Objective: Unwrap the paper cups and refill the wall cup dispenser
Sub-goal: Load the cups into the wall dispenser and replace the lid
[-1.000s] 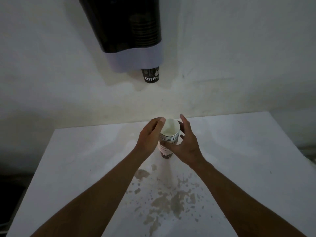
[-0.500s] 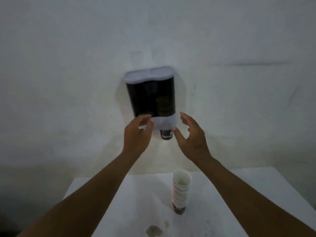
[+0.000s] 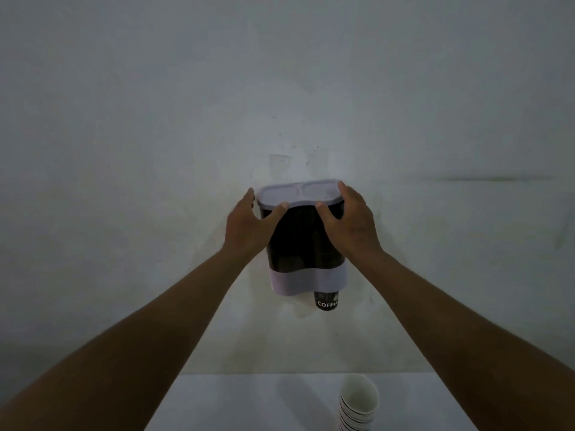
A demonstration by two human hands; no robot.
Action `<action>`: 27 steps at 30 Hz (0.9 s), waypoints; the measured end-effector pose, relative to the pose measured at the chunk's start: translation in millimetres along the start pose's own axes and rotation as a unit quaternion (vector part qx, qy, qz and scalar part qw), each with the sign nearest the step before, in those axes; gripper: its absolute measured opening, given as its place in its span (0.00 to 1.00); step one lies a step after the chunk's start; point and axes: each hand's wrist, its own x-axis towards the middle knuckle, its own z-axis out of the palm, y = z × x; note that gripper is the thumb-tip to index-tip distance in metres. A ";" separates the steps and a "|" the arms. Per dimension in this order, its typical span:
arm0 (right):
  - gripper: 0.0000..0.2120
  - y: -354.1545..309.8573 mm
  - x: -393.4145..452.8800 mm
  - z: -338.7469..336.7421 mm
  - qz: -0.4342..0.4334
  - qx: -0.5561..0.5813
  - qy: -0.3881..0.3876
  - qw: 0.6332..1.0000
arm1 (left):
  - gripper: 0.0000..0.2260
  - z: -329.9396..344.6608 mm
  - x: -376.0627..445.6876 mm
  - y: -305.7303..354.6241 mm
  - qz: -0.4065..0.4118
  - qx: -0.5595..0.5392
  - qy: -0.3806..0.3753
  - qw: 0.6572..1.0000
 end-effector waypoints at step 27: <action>0.35 14.3 -205.2 60.4 -0.011 0.040 0.032 0.999 | 0.33 -28.4 -176.3 -130.2 0.128 0.017 0.098 0.987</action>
